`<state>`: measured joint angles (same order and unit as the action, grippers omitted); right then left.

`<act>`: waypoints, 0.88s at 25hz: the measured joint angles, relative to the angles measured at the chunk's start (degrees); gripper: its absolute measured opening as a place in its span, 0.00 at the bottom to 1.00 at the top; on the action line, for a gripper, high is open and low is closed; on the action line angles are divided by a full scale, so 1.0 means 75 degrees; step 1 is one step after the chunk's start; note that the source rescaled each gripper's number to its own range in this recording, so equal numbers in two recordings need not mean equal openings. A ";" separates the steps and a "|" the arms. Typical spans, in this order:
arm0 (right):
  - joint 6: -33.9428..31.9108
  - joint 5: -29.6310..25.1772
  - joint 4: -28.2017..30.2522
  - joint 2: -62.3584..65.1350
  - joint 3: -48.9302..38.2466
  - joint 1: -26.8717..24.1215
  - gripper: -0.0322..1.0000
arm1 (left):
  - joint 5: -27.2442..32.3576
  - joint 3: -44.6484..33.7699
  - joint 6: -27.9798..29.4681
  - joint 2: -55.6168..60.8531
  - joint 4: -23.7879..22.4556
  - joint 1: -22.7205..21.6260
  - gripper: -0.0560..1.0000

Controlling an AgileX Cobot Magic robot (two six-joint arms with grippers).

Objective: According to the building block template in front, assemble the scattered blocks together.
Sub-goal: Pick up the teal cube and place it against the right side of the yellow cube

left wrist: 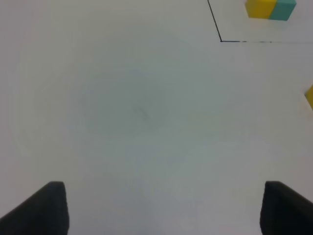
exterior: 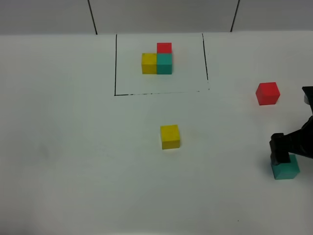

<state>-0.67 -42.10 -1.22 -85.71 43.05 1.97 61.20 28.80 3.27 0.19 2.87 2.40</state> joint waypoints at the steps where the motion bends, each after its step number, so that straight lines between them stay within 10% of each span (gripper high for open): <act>1: 0.0000 0.0098 0.0000 -0.0101 0.0000 0.0000 0.93 | 0.0000 0.0000 0.0000 0.0000 0.0000 0.0000 0.89; 22: 0.0000 0.0537 -0.0044 -0.0804 0.0000 0.0000 0.92 | 0.0000 0.0000 0.0015 0.0000 0.0000 0.0000 0.89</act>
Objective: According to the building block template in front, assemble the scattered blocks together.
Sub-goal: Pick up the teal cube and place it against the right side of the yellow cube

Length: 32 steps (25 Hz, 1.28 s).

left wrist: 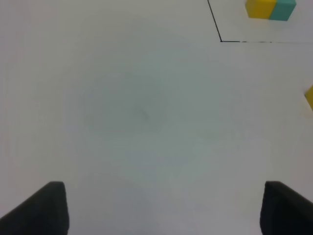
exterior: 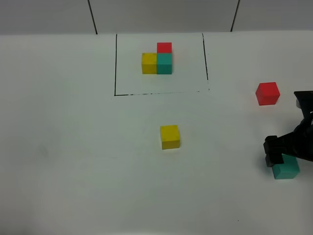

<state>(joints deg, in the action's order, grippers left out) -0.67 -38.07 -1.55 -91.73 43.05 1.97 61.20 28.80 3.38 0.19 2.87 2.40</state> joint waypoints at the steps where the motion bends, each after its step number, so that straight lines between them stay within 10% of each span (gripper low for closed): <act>1: 0.0000 0.0028 -0.0016 -0.0078 0.0000 0.0000 0.92 | 0.0000 0.0000 0.0000 0.0000 0.0000 0.0000 0.89; 19: 0.0089 0.0289 -0.0222 -0.1187 0.0008 0.0000 0.68 | 0.0000 0.0000 0.0014 0.0000 0.0000 0.0000 0.89; 24: 0.0089 0.0479 -0.0222 -0.1219 0.0008 0.0000 0.42 | 0.0000 0.0000 0.0014 0.0000 0.0000 0.0000 0.89; 27: 0.0089 0.0404 -0.0222 -0.1219 0.0008 0.0000 0.03 | 0.0000 0.0000 0.0014 0.0000 0.0000 0.0000 0.89; 32: 0.0089 0.0090 0.0143 -0.1219 0.0074 0.0032 0.05 | 0.0000 0.0000 0.0014 0.0000 0.0000 0.0000 0.89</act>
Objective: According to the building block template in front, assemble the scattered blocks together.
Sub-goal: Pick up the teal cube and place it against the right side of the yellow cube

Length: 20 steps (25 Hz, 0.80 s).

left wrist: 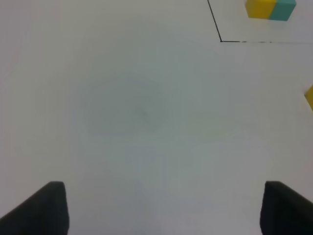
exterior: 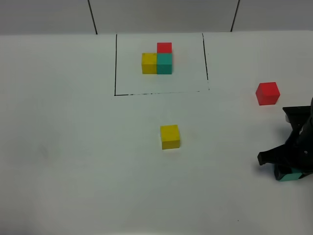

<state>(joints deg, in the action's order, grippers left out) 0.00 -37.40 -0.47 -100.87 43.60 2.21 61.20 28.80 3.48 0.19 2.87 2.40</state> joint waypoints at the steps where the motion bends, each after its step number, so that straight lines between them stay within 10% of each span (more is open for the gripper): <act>1: 0.0087 -0.0130 0.0203 0.0000 0.0068 0.0065 0.05 | 0.0000 0.0000 0.0000 0.0000 0.0000 0.0000 0.89; 7: 0.1864 -0.1700 0.1496 0.0015 0.1074 0.1350 0.05 | 0.0000 0.0000 0.0000 0.0000 0.0000 0.0000 0.89; 20: 0.6279 -0.2816 0.1149 -0.2129 0.4856 0.2880 0.05 | 0.0000 0.0000 -0.0007 0.0000 0.0000 0.0000 0.89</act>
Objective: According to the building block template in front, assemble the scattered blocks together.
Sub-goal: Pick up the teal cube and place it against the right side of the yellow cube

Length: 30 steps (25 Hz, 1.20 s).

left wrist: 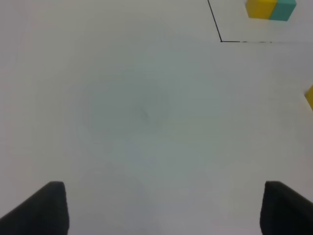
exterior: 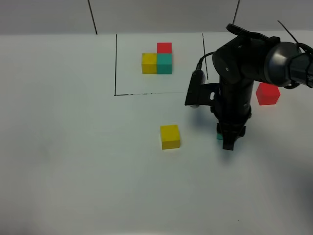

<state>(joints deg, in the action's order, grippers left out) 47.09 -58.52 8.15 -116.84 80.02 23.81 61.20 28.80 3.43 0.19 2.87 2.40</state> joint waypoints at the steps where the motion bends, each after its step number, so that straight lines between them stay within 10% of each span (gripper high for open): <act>1: 0.0142 0.0018 -0.0057 -0.0153 0.0190 0.0015 0.05 | 0.0000 0.0000 0.0000 0.0000 0.0000 0.0000 0.89; 30: 0.2077 0.0782 -0.0994 -0.1092 0.0772 0.0600 0.05 | 0.0000 0.0000 0.0000 0.0000 0.0000 0.0000 0.89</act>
<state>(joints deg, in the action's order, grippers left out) 62.67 -52.65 0.69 -125.03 85.80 28.31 61.20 28.80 3.43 0.19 2.87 2.40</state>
